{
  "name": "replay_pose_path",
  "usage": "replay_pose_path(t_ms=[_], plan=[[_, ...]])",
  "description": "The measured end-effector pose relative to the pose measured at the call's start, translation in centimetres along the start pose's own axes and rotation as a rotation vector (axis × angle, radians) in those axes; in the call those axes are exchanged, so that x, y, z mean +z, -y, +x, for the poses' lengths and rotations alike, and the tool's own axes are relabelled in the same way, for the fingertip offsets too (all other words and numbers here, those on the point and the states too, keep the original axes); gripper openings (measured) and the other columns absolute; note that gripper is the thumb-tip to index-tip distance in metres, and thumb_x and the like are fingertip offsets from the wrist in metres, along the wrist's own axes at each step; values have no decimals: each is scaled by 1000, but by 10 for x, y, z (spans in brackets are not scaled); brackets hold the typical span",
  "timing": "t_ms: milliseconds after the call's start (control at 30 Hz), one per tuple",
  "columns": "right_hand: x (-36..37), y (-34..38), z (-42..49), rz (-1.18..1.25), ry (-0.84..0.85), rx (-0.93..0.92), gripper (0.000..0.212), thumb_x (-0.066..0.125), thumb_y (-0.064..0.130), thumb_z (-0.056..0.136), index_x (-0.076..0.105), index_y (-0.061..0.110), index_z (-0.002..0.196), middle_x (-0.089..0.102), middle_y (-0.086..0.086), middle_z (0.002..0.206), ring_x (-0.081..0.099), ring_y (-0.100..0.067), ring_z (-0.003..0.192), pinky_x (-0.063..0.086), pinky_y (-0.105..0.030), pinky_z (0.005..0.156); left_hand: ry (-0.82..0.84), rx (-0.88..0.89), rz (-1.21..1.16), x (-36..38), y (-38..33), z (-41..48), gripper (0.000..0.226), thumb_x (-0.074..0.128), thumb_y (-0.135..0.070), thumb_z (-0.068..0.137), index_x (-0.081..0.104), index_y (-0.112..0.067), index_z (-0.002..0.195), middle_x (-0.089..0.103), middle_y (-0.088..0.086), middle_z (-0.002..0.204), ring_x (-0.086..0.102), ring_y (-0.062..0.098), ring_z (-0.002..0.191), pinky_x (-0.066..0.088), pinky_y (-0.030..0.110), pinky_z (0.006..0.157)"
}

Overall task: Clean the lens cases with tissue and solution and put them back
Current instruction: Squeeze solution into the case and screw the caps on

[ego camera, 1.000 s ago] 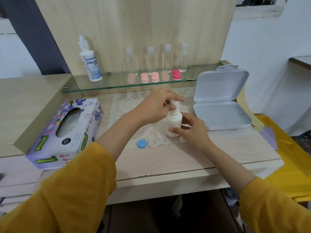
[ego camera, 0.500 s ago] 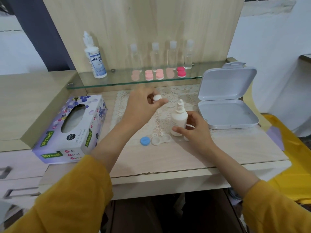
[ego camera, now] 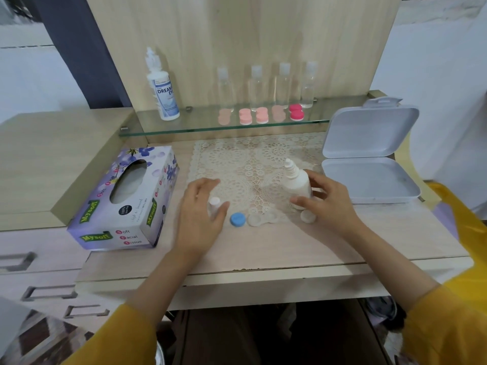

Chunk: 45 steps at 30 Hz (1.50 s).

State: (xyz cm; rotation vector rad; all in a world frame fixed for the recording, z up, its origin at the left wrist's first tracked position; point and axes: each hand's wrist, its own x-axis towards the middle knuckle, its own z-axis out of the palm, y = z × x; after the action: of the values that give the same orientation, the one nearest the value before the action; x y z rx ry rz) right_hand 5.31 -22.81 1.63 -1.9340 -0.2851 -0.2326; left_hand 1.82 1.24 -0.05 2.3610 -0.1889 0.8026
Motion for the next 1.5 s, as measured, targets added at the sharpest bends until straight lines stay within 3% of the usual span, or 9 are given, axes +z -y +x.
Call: replay_pose_path(t_ms=[100,200,267,467,667,933,1067,1200,1500], plan=[[-6,3,3,-183,62,-87,48,77,9,70,61,16,115,61,1,99,54,-16,93,38,-19,78,149,139,-29,7,-15,-9,43,52,-36,83,60,-7,113,55,9,112,49,14,106,37,20,94],[-11,1,6,-368,144,-165,48,76,11,70,61,17,116,59,0,99,52,-18,91,34,-21,73,415,97,-10,15,-19,-13,49,60,-40,83,55,-13,124,51,-1,127,42,12,119,22,12,101],[-12,-1,8,-437,179,-222,50,75,8,70,61,17,116,60,0,103,51,-15,92,33,-23,75,458,69,-8,20,-15,-14,47,62,-36,84,54,-17,125,48,-7,132,37,8,123,16,8,100],[-8,-4,9,-637,222,-353,55,75,3,66,62,16,117,60,-5,107,47,-26,100,37,-30,76,417,9,-95,21,-12,-12,31,67,-29,81,65,-21,111,55,-8,125,41,3,115,21,8,94],[-5,2,13,-806,210,-581,58,80,-5,48,70,12,103,63,-8,90,54,-35,83,34,-28,63,419,-11,-126,20,-13,-11,31,70,-27,79,66,-20,109,57,-7,123,44,7,115,23,11,94],[-5,12,20,-822,249,-624,58,84,0,47,71,15,102,63,-8,91,54,-35,85,42,-34,61,396,-44,-161,19,-12,-10,29,73,-25,76,68,-17,103,60,-6,118,45,2,108,22,-2,89],[-4,13,22,-787,275,-624,59,84,-2,47,71,15,102,63,-7,91,40,-22,92,35,-27,56,391,-59,-177,18,-12,-10,29,75,-23,74,68,-14,101,62,-5,116,47,4,107,24,1,90],[-4,14,23,-777,283,-657,57,83,-4,49,71,13,101,63,-8,91,52,-37,88,46,-36,51,393,-62,-165,19,-12,-9,29,75,-25,73,69,-15,99,62,-4,115,50,7,107,26,2,89],[-5,15,24,-779,264,-708,56,84,-5,48,71,13,99,63,-8,90,52,-38,85,49,-40,50,394,-44,-168,17,-13,-10,28,74,-23,75,69,-15,101,63,-4,115,49,6,105,29,10,91]])
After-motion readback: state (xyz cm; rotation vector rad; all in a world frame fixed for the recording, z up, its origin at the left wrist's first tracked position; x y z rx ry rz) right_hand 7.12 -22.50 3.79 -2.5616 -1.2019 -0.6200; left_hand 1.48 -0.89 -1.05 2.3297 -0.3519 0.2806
